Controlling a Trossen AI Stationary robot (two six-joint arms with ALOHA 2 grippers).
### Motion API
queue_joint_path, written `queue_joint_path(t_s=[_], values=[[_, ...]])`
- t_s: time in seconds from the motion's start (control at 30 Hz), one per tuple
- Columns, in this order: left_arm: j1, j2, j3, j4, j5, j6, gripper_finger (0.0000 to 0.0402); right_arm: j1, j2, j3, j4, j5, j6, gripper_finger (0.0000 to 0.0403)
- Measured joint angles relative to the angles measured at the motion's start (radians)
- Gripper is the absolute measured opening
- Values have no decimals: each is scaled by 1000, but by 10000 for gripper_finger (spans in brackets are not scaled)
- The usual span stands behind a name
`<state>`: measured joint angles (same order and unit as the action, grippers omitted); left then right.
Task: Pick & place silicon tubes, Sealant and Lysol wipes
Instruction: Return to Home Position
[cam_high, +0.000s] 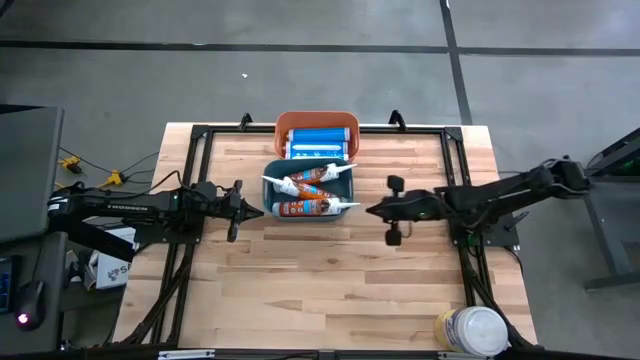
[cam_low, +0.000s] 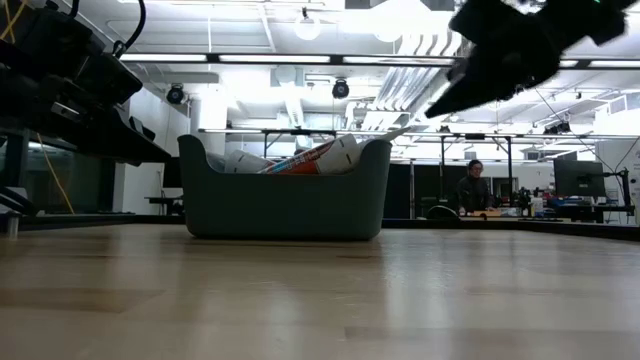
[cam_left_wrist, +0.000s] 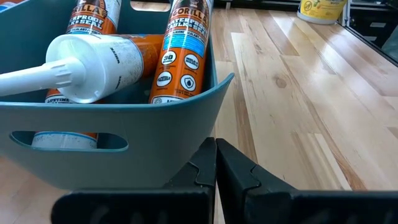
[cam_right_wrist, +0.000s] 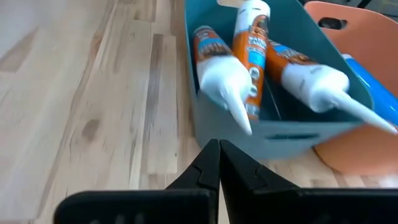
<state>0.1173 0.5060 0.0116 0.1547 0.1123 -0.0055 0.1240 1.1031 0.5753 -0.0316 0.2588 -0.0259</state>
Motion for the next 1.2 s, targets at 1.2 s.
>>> queue_joint_path(t_s=[1.2], values=[[0, 0, 0, 0, 0, 0, 0, 0, -731, -510, 118, -23, 28, 1]])
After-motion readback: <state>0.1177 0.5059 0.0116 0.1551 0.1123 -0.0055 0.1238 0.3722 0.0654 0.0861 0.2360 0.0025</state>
